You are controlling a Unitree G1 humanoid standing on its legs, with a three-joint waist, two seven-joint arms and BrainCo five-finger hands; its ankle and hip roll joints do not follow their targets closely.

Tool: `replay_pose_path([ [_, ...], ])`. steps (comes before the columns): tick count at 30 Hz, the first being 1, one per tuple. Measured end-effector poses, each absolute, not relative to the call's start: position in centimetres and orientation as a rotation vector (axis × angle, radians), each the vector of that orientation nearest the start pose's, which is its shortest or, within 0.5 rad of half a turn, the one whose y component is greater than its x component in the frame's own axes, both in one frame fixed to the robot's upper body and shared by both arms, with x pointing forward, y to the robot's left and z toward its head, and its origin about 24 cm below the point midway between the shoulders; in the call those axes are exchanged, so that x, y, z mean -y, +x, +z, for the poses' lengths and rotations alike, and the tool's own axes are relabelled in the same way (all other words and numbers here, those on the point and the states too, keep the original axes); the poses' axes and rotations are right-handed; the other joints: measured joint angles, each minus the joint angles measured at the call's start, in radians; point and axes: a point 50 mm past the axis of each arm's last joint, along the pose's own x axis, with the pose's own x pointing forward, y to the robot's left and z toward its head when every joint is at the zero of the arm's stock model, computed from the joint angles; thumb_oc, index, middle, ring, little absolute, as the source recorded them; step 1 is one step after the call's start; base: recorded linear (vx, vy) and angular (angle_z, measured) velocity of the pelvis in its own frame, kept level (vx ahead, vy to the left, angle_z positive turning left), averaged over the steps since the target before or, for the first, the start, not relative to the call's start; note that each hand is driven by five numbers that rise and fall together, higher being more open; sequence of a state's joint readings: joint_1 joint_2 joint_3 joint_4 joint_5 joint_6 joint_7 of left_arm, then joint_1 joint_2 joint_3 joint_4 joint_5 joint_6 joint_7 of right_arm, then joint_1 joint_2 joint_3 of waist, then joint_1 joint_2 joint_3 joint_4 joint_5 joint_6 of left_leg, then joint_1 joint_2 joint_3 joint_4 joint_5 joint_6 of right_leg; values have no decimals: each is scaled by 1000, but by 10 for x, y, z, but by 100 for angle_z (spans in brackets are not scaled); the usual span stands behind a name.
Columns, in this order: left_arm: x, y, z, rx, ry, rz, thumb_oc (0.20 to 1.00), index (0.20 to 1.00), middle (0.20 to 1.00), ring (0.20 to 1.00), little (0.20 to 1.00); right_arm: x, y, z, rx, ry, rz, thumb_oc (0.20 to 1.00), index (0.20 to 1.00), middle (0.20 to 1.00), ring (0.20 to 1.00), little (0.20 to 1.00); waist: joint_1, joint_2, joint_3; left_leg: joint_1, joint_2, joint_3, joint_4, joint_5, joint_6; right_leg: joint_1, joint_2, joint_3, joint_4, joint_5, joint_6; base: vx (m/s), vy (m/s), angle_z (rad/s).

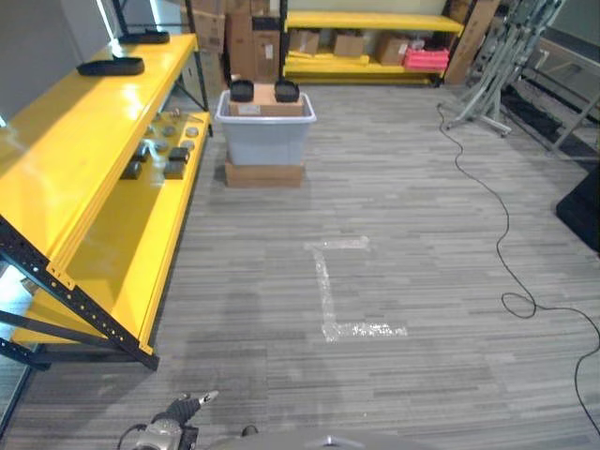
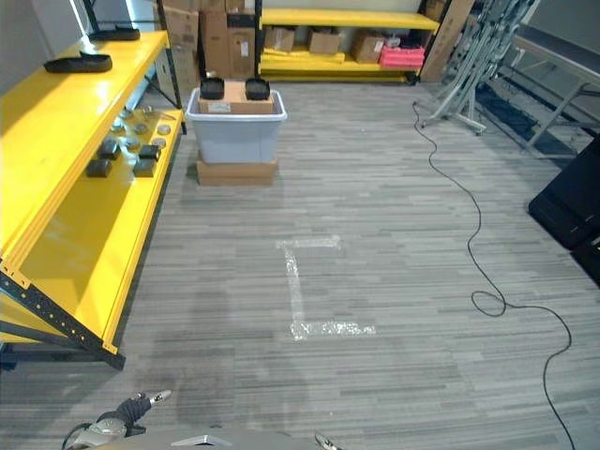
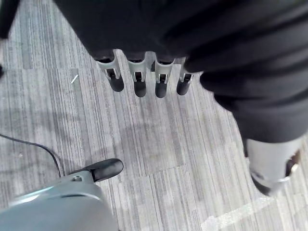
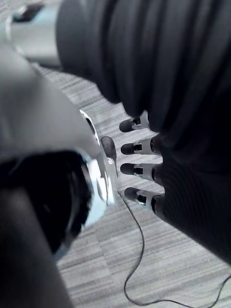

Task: Move parts from the plastic box to the shelf.

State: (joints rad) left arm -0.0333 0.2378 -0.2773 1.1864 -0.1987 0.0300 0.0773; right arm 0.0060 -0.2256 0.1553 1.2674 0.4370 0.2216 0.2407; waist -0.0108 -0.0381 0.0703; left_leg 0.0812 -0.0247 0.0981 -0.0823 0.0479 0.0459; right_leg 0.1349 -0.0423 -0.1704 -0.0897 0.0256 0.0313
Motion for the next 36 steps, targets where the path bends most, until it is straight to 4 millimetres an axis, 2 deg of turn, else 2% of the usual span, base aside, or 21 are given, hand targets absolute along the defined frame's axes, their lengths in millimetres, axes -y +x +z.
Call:
replay_pose_path([
  [6,-227,102,-160,-1224,221,64,1000,1000,1000,1000,1000,212,72,-169,-1408,298,-100,1000,1000,1000,1000,1000,2,-8,23,5,-2,-3,-3,-2,2,5,-2,-2,0,-1,-2,0,0,0],
  [13,-232,88,-162,-1269,186,91,1000,1000,1000,1000,1000,212,57,-170,-1474,324,-116,1000,1000,1000,1000,1000,4,-9,21,7,-2,-3,-4,-13,-8,11,-3,-2,0,-8,-12,0,0,0],
  [20,-233,85,-162,-1274,206,121,1000,1000,1000,1000,1000,210,49,-172,-1492,332,-114,1000,1000,1000,1000,1000,12,-33,-16,3,-3,-5,-4,-15,-5,3,-4,-3,0,-8,-12,0,0,0],
  [26,-232,85,-163,-1277,205,119,1000,1000,1000,1000,1000,211,53,-172,-1449,328,-129,1000,1000,1000,1000,1000,8,-40,-22,4,-5,-6,-4,-12,-7,3,-5,-3,0,-3,-4,2,37,0],
  [28,-233,84,-163,-1286,201,114,1000,1000,1000,1000,1000,215,57,-171,-1383,384,-225,1000,1000,1000,1000,1000,1,-39,-22,4,-6,-5,-4,-13,-6,3,-6,-2,0,-3,-4,15,63,-2],
  [30,-236,83,-162,-1287,197,125,1000,1000,1000,1000,1000,220,60,-170,-1338,407,-274,1000,1000,1000,1000,1000,-4,-38,-21,7,-6,3,-4,-15,-5,2,-7,4,0,-3,-3,8,62,-8],
  [36,-258,81,-157,-1278,179,204,1000,1000,1000,1000,1000,232,61,-167,-1309,301,-267,1000,1000,1000,1000,1000,-5,-36,-18,4,-7,16,-5,-20,-1,0,-9,21,0,0,0,-6,89,-8],
])
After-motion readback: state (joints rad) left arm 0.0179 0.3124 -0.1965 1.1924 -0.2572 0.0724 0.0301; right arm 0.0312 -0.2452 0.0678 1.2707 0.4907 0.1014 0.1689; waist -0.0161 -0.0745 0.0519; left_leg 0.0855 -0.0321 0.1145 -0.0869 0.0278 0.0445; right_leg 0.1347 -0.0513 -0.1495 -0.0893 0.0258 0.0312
